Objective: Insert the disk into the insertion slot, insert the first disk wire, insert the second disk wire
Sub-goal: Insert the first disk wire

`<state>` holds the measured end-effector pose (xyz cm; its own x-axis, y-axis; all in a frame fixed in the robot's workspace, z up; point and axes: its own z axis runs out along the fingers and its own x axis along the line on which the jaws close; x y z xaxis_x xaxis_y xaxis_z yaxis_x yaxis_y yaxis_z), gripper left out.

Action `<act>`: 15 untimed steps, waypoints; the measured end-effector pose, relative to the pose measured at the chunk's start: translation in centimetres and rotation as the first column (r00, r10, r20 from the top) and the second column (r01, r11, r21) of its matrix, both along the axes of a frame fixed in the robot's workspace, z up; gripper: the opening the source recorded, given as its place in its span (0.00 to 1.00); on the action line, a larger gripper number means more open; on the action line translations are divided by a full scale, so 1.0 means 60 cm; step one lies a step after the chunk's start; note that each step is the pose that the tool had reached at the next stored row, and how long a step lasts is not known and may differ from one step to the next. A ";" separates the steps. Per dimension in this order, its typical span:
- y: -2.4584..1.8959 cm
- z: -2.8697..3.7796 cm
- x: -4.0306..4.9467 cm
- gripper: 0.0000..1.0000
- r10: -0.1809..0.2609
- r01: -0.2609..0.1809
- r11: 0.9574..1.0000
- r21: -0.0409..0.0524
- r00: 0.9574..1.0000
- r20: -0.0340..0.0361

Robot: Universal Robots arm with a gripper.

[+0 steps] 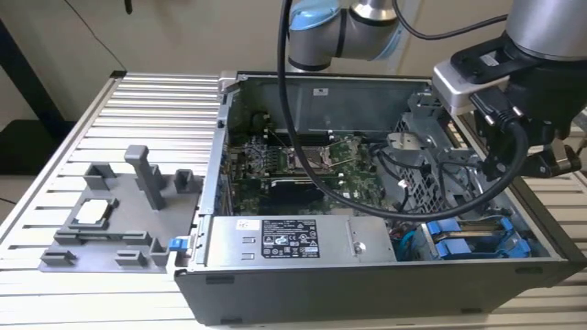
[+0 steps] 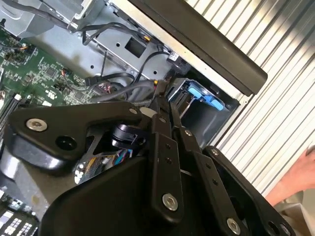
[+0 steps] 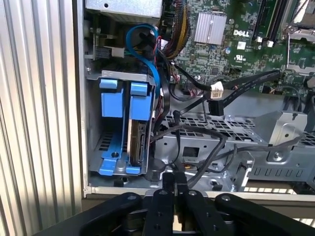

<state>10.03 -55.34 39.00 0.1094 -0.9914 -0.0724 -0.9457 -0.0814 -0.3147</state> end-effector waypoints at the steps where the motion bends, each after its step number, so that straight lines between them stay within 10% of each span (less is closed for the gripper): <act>1: 0.0000 -0.001 0.000 0.11 0.000 0.000 1.000 0.000 1.000 0.000; 15: 0.0002 0.000 0.000 0.31 0.014 -0.014 1.000 0.006 1.000 0.008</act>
<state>10.03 -55.33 38.98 0.1240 -0.9892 -0.0777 -0.9418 -0.0926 -0.3232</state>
